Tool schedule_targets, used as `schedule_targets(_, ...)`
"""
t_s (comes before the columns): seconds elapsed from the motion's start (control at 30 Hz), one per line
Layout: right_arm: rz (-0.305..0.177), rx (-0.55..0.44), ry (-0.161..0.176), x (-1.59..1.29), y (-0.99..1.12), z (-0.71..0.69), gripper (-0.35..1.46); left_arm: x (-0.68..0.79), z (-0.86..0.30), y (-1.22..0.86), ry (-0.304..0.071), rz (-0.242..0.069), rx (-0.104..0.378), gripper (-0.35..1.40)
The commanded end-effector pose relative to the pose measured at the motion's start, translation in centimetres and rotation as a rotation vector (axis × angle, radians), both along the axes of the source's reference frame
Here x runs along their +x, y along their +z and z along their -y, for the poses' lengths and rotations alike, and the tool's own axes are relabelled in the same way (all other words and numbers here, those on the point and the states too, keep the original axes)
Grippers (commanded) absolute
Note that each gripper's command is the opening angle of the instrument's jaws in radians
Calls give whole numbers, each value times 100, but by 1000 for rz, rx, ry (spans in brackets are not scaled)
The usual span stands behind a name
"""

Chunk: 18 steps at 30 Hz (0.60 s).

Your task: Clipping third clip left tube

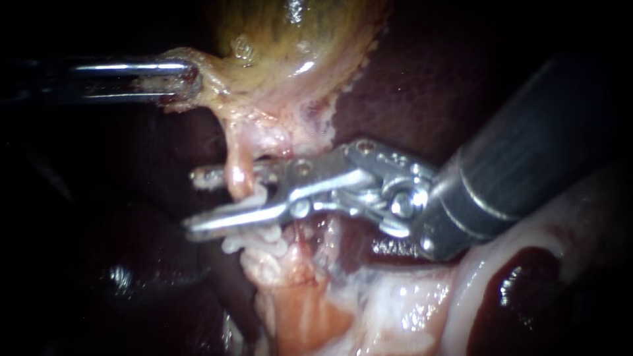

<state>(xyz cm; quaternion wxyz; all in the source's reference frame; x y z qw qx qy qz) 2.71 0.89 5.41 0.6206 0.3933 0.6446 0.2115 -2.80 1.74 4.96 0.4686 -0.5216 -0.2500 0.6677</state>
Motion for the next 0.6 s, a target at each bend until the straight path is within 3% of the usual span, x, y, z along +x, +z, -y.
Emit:
schedule_targets(0.03, -1, -4, 4, 0, 1, -4, 50, 0, 0, 0, 0, 0, 0, -35)
schedule_targets(0.33, -16, -41, 44, 3, 9, -15, 50, -2, 0, 1, 0, 0, 0, -35)
schedule_targets(0.6, -33, -78, 75, 0, -3, -28, 50, -3, -1, 1, 0, -1, 0, -35)
